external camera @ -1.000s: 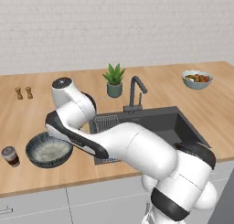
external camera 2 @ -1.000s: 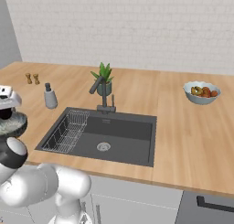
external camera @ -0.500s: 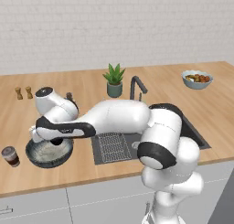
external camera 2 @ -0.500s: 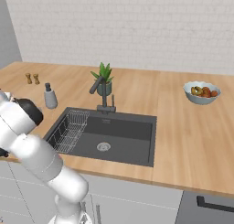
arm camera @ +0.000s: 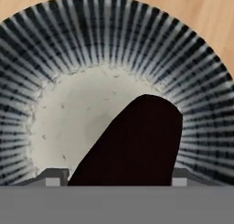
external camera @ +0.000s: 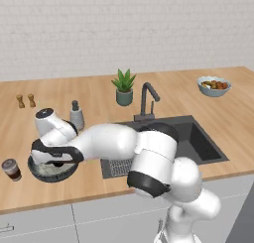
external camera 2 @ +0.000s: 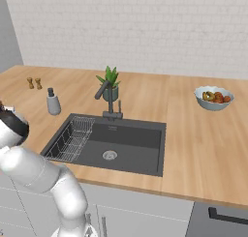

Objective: Pick the avocado from the sink and place it in the bowl. Then pick the bowl and place it in the microwave. Then close the microwave door and press the start button.

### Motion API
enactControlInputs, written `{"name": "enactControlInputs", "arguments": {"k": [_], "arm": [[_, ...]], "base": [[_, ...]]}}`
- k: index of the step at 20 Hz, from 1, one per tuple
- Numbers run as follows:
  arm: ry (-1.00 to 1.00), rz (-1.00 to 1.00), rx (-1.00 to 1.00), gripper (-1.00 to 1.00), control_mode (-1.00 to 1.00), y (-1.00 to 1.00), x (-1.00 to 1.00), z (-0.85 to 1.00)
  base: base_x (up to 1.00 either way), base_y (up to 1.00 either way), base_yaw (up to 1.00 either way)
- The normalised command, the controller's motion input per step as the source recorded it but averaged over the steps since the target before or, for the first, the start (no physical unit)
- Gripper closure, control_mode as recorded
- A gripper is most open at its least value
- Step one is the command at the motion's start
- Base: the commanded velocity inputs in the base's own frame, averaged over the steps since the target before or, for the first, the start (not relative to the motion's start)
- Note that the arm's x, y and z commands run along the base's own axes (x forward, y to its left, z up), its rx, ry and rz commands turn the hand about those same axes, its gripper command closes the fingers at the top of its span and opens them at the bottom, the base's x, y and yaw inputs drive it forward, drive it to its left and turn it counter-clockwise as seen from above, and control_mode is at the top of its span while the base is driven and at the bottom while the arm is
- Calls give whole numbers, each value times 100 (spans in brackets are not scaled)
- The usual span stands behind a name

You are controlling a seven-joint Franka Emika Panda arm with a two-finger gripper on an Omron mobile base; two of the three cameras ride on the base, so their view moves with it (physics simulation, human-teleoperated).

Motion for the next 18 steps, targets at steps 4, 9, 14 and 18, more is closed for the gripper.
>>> {"name": "enactControlInputs", "arguments": {"k": [4,9,14,18], "arm": [[0,0,0,-100,-100,0,21,-1],[0,0,8,-100,-100,-26,1,0],[0,-1,20,-100,-100,-59,-37,5],[0,-4,23,-100,-100,-74,-41,2]], "base": [[0,0,0],[0,0,0],[0,0,0],[0,0,0]]}}
